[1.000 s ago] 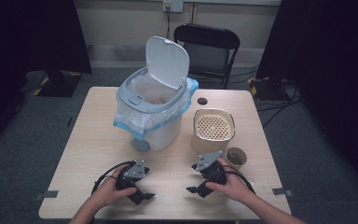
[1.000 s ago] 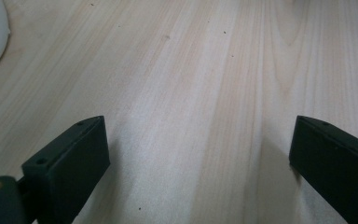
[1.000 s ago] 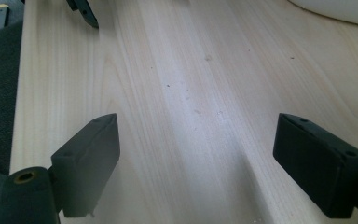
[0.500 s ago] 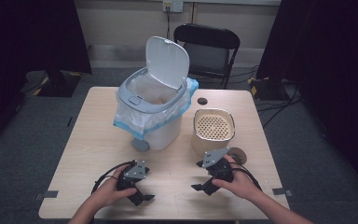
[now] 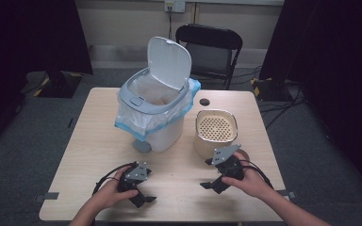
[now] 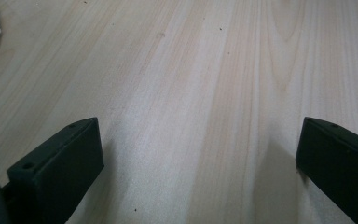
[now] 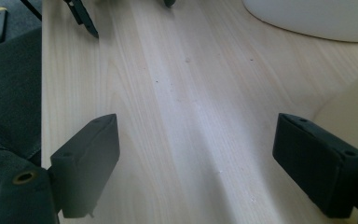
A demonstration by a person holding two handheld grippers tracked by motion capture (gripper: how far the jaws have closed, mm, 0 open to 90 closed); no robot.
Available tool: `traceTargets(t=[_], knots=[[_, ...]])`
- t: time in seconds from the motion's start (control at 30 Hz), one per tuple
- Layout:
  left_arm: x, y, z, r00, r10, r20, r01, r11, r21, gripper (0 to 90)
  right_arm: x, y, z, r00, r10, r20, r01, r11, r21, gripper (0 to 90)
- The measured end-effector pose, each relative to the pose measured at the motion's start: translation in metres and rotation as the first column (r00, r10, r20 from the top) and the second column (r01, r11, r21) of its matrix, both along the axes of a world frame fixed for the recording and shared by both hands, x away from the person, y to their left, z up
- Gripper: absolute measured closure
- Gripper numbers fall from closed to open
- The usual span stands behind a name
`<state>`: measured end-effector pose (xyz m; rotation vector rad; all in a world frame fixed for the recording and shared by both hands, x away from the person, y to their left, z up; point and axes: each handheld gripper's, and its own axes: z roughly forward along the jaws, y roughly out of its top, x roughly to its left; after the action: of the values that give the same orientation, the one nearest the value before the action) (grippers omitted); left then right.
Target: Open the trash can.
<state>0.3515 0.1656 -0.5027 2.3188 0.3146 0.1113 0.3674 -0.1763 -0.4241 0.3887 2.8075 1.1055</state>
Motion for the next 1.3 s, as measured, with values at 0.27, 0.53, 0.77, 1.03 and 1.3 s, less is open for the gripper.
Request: traceTargets(t=[0.27,0.53,0.77,1.03,1.3], knots=[[0.000,0.000,0.000,1.0000,0.000,0.000,0.000,1.0000,0.000,0.0,0.005,-0.015,0.013,0.9990,-0.044,0.011,0.044,0.9984,0.035,14.1],[0.000,0.000,0.000,1.0000,-0.001,0.000,0.001,1.0000,0.000,0.0,0.009,-0.031,0.020,0.9968,-0.080,0.009,0.079,0.9959,0.043,14.1],[0.000,0.000,0.000,1.0000,-0.003,0.001,0.003,1.0000,0.003,0.0,0.009,-0.043,0.024,0.9953,-0.092,0.029,0.091,0.9950,0.042,14.1],[0.000,0.000,0.000,1.0000,-0.004,0.002,0.004,1.0000,0.003,0.0,0.009,-0.061,0.029,0.9913,-0.128,0.032,0.126,0.9905,0.054,14.1],[0.000,0.000,0.000,1.0000,-0.005,0.003,0.005,1.0000,0.003,0.0,0.011,-0.084,0.031,0.9829,-0.180,0.040,0.177,0.9824,0.058,14.1]])
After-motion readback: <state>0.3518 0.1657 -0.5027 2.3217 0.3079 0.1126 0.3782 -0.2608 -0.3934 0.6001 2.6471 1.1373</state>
